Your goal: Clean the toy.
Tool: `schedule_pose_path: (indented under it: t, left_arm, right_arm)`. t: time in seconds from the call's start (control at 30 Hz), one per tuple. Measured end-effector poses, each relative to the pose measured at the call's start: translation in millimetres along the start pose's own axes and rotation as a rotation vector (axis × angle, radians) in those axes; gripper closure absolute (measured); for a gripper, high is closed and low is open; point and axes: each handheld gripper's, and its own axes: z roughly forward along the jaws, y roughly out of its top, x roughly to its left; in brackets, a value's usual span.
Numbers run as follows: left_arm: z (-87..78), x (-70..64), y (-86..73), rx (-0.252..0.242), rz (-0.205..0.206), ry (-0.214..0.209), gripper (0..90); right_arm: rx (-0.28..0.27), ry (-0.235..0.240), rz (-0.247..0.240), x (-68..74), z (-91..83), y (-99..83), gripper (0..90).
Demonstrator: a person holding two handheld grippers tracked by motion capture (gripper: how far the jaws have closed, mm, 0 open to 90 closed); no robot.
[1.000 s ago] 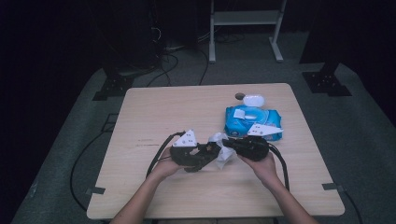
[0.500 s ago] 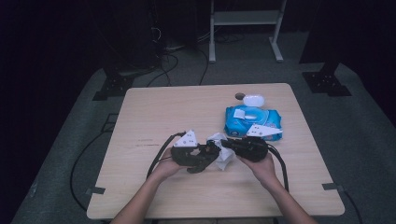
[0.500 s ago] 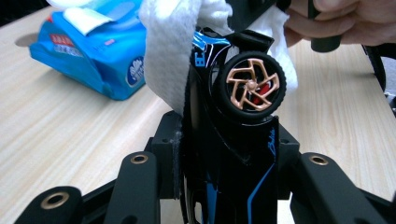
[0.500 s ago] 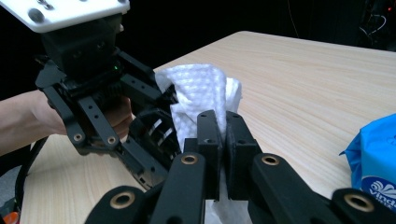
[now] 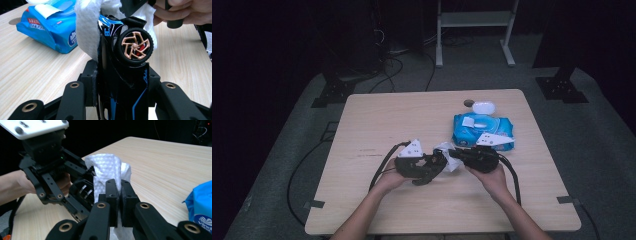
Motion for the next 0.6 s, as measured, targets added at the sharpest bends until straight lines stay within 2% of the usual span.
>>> schedule_pose_path:
  t: [0.2,0.3,0.43,0.53,0.6]
  left_arm:
    - [-4.8,3.1,-0.6,-0.022,-0.023,0.001,57.2]
    - [-1.2,2.7,-1.7,0.008,-0.008,0.014,57.2]
    - [1.4,2.5,0.2,0.008,-0.006,0.006,57.3]
    - [1.4,2.6,0.1,0.006,-0.011,0.002,57.2]
    - [0.6,3.9,0.1,0.004,-0.010,0.007,57.2]
  right_arm:
    - [0.062,-0.041,0.043,-13.3,2.6,-13.5,85.8]
    - [0.045,-0.031,0.032,-10.2,2.8,-10.5,85.8]
    - [0.006,-0.003,0.003,-0.4,1.9,-0.2,85.7]
    - [0.014,-0.010,0.009,-2.6,2.9,-3.2,85.7]
    - [0.051,-0.032,0.023,-9.5,4.4,-9.6,85.8]
